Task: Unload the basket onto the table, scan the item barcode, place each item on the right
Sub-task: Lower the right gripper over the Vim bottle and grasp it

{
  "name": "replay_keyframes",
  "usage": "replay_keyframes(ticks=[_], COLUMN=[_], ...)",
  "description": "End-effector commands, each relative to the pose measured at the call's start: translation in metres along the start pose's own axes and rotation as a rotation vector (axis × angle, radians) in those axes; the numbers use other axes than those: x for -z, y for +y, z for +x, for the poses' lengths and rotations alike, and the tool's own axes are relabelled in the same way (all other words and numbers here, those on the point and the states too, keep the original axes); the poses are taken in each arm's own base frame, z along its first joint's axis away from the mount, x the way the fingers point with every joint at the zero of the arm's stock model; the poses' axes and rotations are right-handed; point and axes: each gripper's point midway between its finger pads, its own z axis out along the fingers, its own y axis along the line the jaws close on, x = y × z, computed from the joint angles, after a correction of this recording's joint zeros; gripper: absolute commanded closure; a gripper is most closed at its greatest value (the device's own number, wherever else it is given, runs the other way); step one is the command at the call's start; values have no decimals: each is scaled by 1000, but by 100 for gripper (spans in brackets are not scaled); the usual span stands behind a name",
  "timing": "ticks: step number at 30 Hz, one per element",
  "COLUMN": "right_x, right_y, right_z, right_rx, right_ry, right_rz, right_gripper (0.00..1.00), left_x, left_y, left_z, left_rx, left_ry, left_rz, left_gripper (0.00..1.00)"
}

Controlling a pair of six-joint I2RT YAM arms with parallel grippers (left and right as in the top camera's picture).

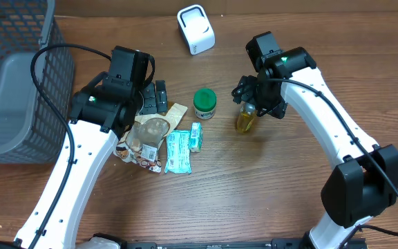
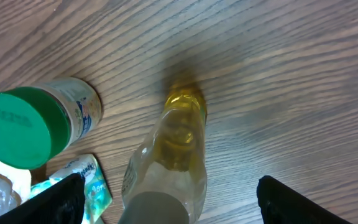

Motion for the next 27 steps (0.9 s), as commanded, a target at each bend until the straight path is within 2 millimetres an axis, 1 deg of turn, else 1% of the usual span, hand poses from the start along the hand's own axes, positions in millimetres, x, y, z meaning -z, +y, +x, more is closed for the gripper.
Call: replay_keyframes(ticks=[1, 10, 12, 14, 19, 23, 27], right_x=[-5, -25, -25, -25, -27, -37, -38], right_y=[-3, 1, 2, 2, 1, 0, 0], right_z=[0, 5, 4, 4, 5, 8, 9], right_rx=[-33, -27, -27, -27, -27, -26, -26], right_ry=[-5, 4, 2, 2, 4, 8, 13], right_rz=[13, -16, -17, -17, -14, -17, -21], right_gripper=[16, 17, 25, 29, 28, 25, 28], left_x=[5, 5, 5, 5, 5, 5, 5], left_y=[-1, -1, -1, -1, -1, -1, -1], left_z=[-4, -4, -4, -4, -4, -4, -4], left_rx=[-21, -21, -21, -21, -21, -21, -21], left_ry=[-20, -20, -20, -20, -20, -20, -20], left_rz=[0, 0, 0, 0, 0, 0, 0], left_gripper=[0, 0, 0, 0, 0, 0, 0])
